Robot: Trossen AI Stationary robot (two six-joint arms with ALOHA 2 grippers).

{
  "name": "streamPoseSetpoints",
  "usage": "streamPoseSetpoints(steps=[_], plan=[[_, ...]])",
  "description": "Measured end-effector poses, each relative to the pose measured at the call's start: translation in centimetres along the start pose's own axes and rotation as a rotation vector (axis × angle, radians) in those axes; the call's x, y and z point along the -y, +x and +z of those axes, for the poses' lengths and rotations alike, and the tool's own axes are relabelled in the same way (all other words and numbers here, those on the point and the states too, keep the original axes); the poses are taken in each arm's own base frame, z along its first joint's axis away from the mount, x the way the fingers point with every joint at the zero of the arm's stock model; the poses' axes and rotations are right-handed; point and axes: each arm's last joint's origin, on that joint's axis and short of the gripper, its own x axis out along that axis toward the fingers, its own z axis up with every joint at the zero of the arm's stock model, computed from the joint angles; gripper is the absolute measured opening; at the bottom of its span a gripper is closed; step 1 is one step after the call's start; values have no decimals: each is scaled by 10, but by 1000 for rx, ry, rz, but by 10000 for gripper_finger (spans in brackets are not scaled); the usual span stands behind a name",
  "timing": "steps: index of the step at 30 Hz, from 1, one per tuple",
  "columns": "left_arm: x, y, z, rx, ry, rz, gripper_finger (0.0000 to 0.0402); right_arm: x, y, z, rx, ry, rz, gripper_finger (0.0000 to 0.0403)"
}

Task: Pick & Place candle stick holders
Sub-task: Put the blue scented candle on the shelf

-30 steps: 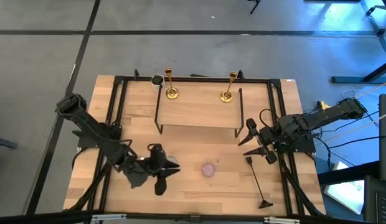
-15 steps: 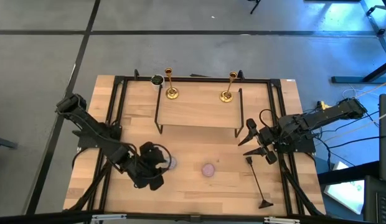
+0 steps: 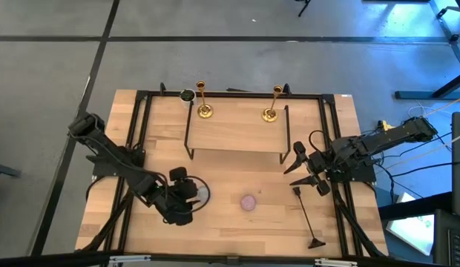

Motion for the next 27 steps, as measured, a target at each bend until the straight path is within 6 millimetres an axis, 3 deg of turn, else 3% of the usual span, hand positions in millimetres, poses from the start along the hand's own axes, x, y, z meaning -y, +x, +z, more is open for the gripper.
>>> streamPoseSetpoints(steps=[14,27], plan=[[7,27,-10,-75,84,55,185,0,0,0,-1,-3,0,196],[5,64,-18,-151,21,155,185,0,0,0,-1,-3,-1,196]])
